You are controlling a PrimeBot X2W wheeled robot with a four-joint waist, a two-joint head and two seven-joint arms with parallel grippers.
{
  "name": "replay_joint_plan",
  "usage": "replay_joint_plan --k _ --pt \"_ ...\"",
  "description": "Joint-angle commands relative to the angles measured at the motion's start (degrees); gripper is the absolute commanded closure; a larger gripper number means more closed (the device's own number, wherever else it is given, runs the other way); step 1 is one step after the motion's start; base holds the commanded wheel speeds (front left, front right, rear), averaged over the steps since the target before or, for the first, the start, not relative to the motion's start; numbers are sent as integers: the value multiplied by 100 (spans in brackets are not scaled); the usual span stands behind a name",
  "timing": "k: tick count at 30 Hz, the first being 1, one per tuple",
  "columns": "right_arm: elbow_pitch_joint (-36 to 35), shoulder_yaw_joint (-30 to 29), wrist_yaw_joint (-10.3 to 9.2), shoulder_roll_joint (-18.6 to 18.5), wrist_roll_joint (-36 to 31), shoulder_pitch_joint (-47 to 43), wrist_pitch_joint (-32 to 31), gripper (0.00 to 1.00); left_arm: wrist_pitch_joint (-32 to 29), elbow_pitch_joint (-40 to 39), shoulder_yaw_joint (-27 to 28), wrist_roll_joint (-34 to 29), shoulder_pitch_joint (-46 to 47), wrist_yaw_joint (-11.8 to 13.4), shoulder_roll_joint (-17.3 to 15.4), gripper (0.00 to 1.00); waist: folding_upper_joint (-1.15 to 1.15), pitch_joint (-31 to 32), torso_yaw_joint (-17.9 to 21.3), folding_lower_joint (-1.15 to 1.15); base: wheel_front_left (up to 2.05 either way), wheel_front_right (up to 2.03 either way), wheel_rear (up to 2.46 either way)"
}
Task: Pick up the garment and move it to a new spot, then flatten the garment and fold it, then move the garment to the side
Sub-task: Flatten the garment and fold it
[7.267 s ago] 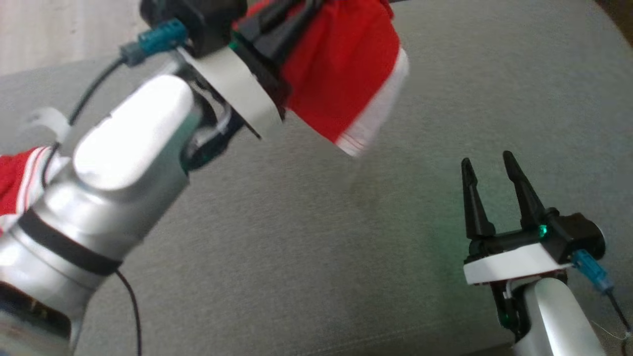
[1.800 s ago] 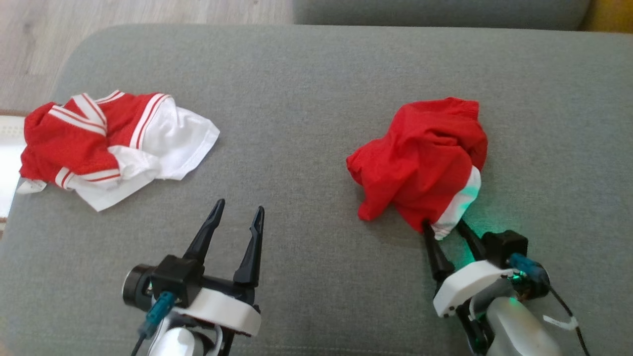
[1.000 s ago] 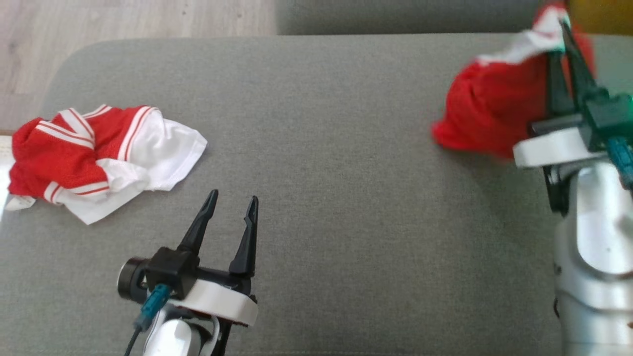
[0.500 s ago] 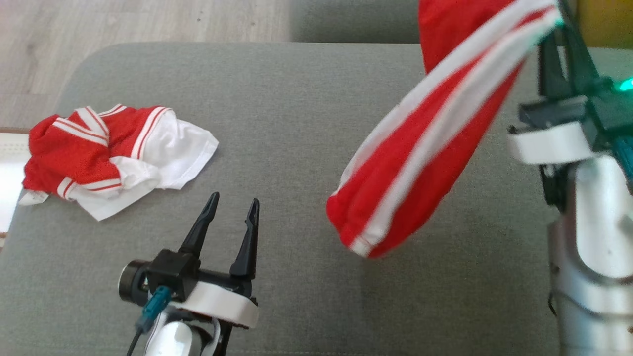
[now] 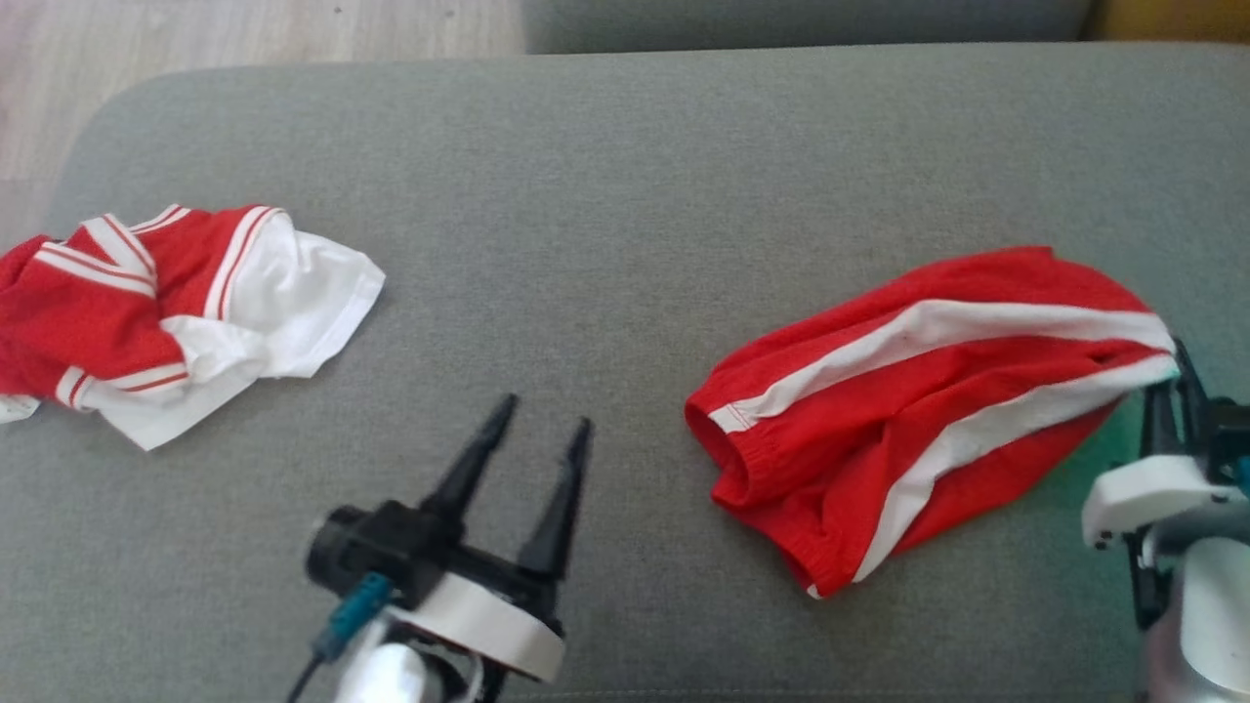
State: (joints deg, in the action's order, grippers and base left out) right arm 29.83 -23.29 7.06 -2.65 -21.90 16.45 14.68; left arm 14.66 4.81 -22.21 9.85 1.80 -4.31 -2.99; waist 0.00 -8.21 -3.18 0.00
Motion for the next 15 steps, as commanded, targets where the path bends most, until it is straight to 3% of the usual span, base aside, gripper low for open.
replay_joint_plan --k 1,2,4,10,15 --pt "-82 22 43 -23 -37 183 32 63 34 -137 62 70 276 -66 12 0 0 -33 44 0 0 0 0" --pt "-43 -51 43 -23 -40 208 32 0 34 -76 -35 122 290 -115 12 0 0 -41 64 0 0 0 0" --pt "-40 -95 43 -23 -42 236 32 0 34 59 -229 242 346 -192 12 0 0 -52 98 0 0 0 0" --pt "-256 -28 43 -23 57 126 32 0 34 670 -835 1366 606 -299 12 0 0 -66 218 0 0 0 0" --pt "-442 173 43 -23 206 0 32 0 34 1318 -1345 2780 964 -314 12 0 0 -95 341 0 0 0 0"
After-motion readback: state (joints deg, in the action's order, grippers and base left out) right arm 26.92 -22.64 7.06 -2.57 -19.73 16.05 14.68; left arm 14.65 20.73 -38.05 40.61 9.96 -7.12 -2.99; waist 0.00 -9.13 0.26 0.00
